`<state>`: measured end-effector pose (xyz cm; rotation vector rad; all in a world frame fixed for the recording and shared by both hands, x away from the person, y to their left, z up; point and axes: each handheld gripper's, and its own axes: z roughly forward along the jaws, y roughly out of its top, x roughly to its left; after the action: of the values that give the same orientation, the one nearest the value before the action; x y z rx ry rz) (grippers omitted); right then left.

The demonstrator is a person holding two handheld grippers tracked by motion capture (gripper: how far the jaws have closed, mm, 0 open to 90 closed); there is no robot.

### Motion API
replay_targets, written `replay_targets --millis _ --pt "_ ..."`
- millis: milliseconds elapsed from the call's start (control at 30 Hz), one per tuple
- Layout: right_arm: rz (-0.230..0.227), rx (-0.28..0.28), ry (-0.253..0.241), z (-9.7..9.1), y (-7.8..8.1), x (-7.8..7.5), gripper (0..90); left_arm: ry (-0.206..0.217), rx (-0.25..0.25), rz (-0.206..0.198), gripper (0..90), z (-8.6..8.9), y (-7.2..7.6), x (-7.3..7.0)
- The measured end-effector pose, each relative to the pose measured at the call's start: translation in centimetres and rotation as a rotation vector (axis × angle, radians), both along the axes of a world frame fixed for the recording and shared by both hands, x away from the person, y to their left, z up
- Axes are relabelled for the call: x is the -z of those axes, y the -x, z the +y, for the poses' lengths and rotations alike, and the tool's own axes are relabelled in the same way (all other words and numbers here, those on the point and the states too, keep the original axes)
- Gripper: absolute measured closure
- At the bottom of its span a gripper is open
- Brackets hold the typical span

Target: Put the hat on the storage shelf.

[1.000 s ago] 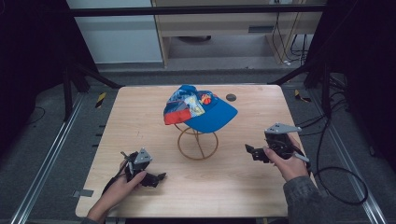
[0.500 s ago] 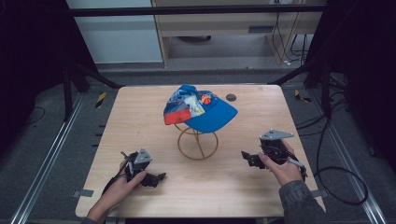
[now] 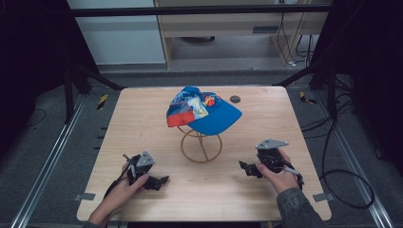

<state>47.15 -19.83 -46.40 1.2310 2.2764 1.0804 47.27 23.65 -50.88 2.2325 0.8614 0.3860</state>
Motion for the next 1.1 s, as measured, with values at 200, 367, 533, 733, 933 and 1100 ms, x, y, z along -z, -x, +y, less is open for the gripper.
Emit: replay_targets --millis 200,367,533,733,933,1100 --pt "0.018 -0.017 0.018 0.9 0.3 1.6 10.2 0.0 0.0 0.0 0.0 0.0 0.0 0.0" --pt "0.023 -0.019 0.016 1.7 0.6 2.4 10.3 0.0 0.0 0.0 0.0 0.0 0.0 0.0" --pt "0.011 -0.028 0.017 2.2 0.7 2.8 10.4 0.0 0.0 0.0 0.0 0.0 0.0 0.0" --pt "0.013 -0.032 0.012 3.0 0.9 3.2 10.4 0.0 0.0 0.0 0.0 0.0 0.0 0.0" --pt "0.004 -0.024 0.0 3.7 0.8 3.5 10.5 0.0 0.0 0.0 0.0 0.0 0.0 0.0" --pt "0.01 -0.027 0.017 4.4 0.7 4.1 10.3 0.0 0.0 0.0 0.0 0.0 0.0 0.0"
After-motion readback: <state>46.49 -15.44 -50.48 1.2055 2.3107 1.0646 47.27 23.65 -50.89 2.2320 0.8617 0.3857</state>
